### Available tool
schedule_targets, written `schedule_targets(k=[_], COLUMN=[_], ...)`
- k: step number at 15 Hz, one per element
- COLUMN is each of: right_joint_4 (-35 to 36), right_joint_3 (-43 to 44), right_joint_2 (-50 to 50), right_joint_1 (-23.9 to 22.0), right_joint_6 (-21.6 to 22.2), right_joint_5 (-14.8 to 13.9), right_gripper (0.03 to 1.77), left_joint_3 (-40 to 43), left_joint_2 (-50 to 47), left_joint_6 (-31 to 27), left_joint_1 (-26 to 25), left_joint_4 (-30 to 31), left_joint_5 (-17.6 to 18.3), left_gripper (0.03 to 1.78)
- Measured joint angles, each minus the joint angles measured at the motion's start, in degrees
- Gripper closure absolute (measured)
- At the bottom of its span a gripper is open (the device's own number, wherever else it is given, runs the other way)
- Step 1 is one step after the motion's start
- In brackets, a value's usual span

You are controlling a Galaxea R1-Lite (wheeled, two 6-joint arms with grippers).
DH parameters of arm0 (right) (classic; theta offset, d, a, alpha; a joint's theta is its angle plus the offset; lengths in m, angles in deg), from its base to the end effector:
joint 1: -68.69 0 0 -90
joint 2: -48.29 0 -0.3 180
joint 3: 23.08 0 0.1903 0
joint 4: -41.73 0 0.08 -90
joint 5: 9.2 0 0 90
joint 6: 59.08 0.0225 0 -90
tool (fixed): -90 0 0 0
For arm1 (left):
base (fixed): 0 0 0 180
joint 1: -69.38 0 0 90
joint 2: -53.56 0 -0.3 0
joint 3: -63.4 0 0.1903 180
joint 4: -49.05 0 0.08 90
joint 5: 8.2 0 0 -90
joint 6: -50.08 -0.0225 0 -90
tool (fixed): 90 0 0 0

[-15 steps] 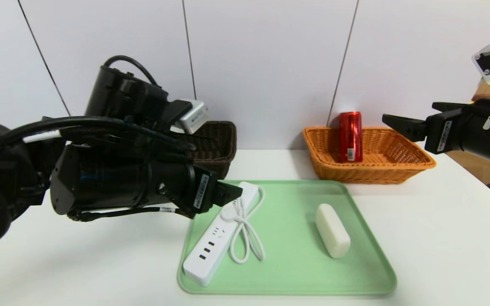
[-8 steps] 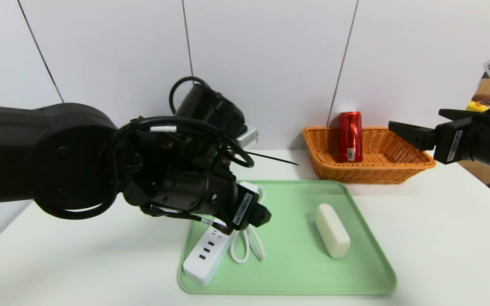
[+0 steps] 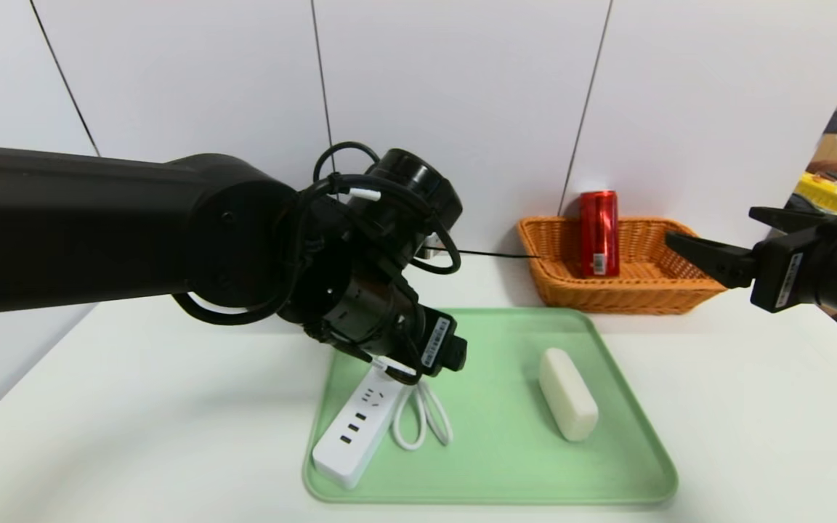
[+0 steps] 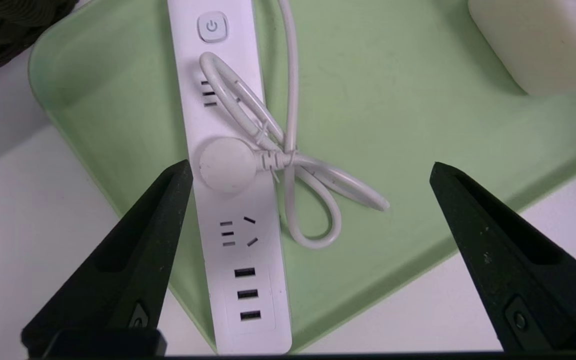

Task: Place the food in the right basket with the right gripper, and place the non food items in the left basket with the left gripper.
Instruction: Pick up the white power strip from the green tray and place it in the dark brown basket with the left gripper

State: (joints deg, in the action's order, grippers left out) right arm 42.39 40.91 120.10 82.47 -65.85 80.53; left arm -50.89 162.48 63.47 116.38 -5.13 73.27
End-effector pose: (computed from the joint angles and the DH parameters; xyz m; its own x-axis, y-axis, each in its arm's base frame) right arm 0.1909 0.0467 0.2463 0.9648 0.2318 -0.1246 -0.2463 0.9620 -0.1175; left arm 0.2439 -0.2567 0.2247 0.5526 -0.3752 -0.7442 0.5199 0.8531 -0.0439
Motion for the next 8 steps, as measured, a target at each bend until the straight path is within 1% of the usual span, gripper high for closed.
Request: schedule_targets(k=[2,4,6,8], right_joint_4=[-0.02,0.20,0.55,1.30], right_joint_3=[0.00,0.01,-0.05,0.06], right_joint_2=[-0.30,-0.50,-0.50,-0.41], right_joint_1=[0.06,0.09,0.11,0.11], right_joint_6=[0.02,0.13,0.20,0.17], right_joint_5=[0.27,0.71,0.87,1.83], right_gripper=[0.11,0.11,0.11,0.11], left_joint_3=[-1.71,-3.41,-4.66,-5.33], left_joint_2=[1.50,2.88,4.01,5.02], left_joint_6=[1.34,3.61,4.68,5.95], left_joint_1=[0.05,0.05,0.02,0.02], left_joint_4=[-1.90,-3.83,-6.44,-7.66], left_joint_5=[-0.76,-0.96,-0.98,-1.05], left_gripper=[0.12,0.12,0.12,0.12])
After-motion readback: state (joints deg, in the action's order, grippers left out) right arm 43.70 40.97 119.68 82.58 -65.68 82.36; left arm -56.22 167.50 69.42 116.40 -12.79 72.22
